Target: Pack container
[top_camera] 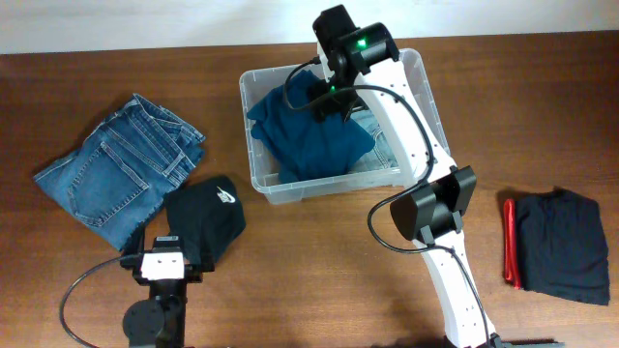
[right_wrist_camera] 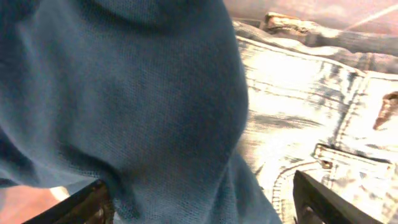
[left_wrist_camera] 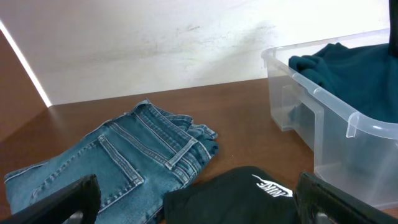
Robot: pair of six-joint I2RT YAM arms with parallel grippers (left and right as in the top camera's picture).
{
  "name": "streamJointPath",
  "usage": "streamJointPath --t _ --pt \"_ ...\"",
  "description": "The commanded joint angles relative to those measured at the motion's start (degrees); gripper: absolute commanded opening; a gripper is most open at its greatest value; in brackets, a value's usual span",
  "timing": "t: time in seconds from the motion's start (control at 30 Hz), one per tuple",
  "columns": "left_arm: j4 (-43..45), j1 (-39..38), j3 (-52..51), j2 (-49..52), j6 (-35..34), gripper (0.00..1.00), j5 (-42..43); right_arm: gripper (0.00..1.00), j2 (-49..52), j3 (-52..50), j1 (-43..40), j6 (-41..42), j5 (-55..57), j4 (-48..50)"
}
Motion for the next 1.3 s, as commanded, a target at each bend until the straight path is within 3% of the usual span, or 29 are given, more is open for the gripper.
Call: streamJointPath --t 0.0,0.07,0.2,0.43,0.8,0.93,1.0,1.1,1.27 --pt "0.0 0.2 -0.4 -0.3 0.9 1.00 0.6 0.82 -1.7 1.2 -0.6 -0.3 6.5 -0.6" --pt "0.0 0.2 -0.4 -0.3 0.9 1.00 0.6 0.82 -1.7 1.2 -1.2 -0.3 6.5 -1.2" --pt "0.0 0.2 -0.4 -0.3 0.9 1.00 0.6 0.86 -1.7 1.2 -2.1 -10.2 -8.5 -1.6" --pt "0.0 0.2 -0.4 -0.3 0.9 1.00 0.6 0.95 -1.7 1.2 -3.9 -10.5 -19.8 -1.8" --pt "0.0 0.2 -0.4 -0.3 0.9 1.00 0.6 0.90 -3.4 1.3 -7.1 -13.7 -20.9 -3.6" --pt "0.0 0.2 -0.4 -0.3 0.9 1.00 0.6 0.79 -5.2 1.3 -8.1 -14.2 -17.9 -3.7" --pt "0.0 0.2 -0.4 -0.3 0.9 1.00 0.6 0.64 -5.4 1.2 -8.8 -11.8 -14.2 -4.7" --pt "0.0 0.2 -0.4 -0.3 0.9 1.00 0.6 0.52 -5.0 0.8 -9.2 -9.6 -8.9 -6.8" --pt "0.0 0.2 -0.4 -0.3 0.9 1.00 0.6 0.04 -4.9 -2.3 -9.1 -9.1 -7.7 -7.1"
